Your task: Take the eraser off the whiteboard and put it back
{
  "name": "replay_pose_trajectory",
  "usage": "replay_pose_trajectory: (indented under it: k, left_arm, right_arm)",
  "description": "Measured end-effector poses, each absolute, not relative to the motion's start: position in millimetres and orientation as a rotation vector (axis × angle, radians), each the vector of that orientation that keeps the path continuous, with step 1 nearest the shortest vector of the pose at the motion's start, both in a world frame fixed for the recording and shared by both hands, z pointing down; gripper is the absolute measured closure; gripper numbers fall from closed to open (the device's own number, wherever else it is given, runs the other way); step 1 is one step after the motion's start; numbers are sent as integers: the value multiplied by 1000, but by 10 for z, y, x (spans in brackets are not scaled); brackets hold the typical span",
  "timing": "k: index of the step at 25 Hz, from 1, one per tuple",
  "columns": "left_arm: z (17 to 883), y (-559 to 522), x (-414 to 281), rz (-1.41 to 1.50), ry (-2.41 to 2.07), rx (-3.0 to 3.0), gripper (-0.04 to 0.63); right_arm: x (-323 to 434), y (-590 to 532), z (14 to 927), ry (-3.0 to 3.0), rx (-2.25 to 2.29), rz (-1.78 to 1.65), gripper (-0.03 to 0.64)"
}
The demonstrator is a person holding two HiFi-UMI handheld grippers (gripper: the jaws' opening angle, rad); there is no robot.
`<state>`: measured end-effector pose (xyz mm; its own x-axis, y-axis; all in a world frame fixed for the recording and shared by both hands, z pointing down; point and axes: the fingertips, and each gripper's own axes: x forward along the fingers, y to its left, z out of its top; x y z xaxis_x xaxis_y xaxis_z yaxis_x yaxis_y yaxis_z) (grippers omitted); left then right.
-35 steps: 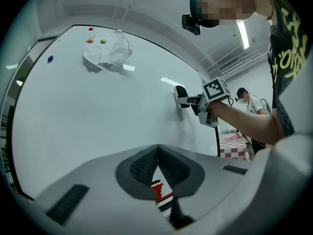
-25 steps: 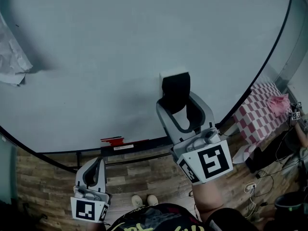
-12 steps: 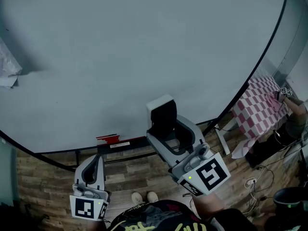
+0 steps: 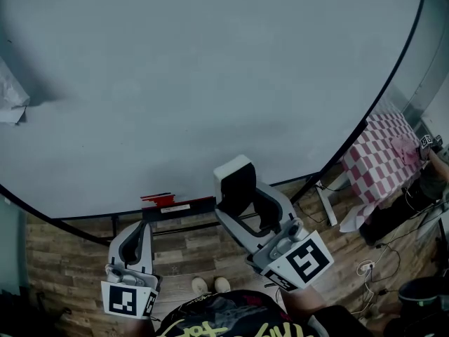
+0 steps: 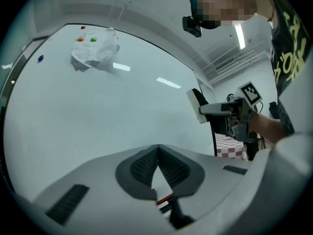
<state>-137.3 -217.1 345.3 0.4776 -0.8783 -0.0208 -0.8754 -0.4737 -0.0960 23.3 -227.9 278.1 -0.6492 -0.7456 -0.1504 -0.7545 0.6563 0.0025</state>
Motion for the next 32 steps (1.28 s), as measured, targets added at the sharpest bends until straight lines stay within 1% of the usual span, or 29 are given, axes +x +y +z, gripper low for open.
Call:
replay_pose_trajectory:
  k: [16, 22, 32]
  left_arm:
    - [3426, -2193, -1342, -40, 1556, -2617, 589]
    - [3385, -2197, -1360, -50, 1507, -2561, 589]
    - [3398, -2198, -1365, -36, 1554, -2601, 589]
  right_arm:
    - [326, -2319, 2805, 2729, -1300, 120, 368]
    - [445, -2421, 2704, 2701, -1397, 219, 368]
    - [661, -2739, 2423, 2606, -1520, 309, 368]
